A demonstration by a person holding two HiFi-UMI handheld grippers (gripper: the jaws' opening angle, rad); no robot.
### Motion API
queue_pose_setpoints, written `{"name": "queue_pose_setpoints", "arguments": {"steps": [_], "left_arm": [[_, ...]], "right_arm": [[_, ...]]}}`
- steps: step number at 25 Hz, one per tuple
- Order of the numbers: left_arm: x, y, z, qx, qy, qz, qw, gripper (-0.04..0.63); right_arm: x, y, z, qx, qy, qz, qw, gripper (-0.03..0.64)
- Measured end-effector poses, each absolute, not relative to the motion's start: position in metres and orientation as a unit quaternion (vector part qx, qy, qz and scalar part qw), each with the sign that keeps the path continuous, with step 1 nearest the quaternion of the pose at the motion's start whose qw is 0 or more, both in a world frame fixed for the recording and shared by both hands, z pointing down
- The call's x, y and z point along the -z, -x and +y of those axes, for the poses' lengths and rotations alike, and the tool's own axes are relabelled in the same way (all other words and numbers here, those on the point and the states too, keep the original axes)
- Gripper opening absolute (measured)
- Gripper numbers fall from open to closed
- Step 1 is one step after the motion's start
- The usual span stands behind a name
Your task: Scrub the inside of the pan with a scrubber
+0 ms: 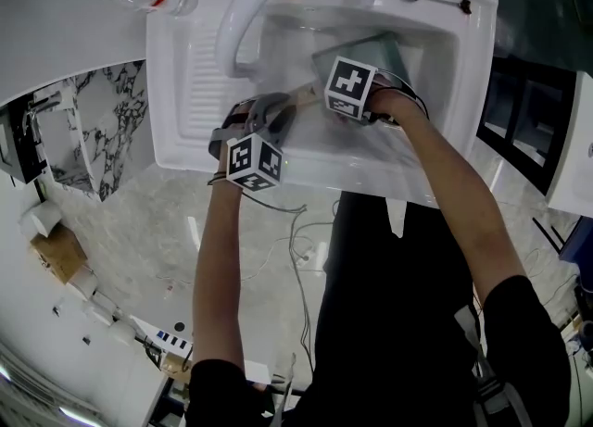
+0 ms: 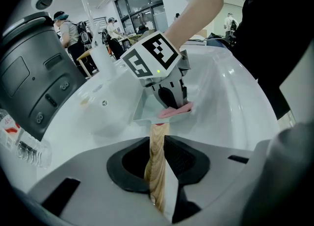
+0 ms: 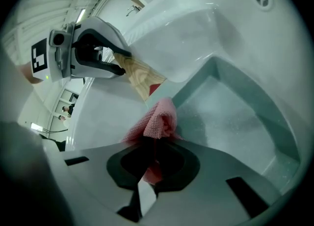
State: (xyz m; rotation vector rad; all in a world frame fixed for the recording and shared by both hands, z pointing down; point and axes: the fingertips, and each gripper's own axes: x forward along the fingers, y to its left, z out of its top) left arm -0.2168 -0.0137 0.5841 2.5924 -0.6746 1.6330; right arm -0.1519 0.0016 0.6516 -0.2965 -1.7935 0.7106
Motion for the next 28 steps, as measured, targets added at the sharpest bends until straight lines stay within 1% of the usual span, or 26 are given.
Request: {"name": "queue_pose_setpoints", "arguments": {"steps": [4, 8, 11, 16, 18, 23, 25, 28], "left_arm": [[-0.584, 0.216, -0.013, -0.520, -0.827, -0.215, 0.003, 0.101], [-0.584, 0.217, -0.014, -0.520, -0.827, -0.215, 0.005, 0.101], [-0.584, 0.217, -0.015, -0.519, -0.827, -0.217, 0.006, 0.101], [-0.585, 0.215, -0.016, -0.519, -0.827, -0.216, 0.005, 0.101], [-0.585, 0.215, -0.016, -0.519, -0.827, -0.217, 0.005, 0.101], [-0.584, 0.215, -0.014, -0.520, -0.825, -0.221, 0.006, 0.101], [-0.584, 0.216, -0.014, -0.520, -0.825, -0.220, 0.009, 0.101], [-0.584, 0.216, -0.016, -0.517, -0.825, -0.229, 0.020, 0.103]], "right_arm": [[-0.656, 0.136, -0.002, -0.309, 0.114, -0.746, 0.578, 0.035], [-0.667, 0.100, -0.017, -0.288, 0.092, -0.714, 0.632, 0.035], [-0.677, 0.068, -0.028, -0.247, 0.076, -0.685, 0.682, 0.037], [-0.690, 0.028, -0.042, -0.140, 0.071, -0.633, 0.758, 0.037], [-0.693, 0.021, -0.046, -0.107, 0.067, -0.620, 0.775, 0.037], [-0.681, 0.025, -0.081, 0.016, -0.017, -0.632, 0.775, 0.037], [-0.664, 0.029, -0.094, 0.044, -0.053, -0.650, 0.757, 0.037], [-0.625, 0.033, -0.107, 0.053, -0.097, -0.695, 0.710, 0.037]]}}
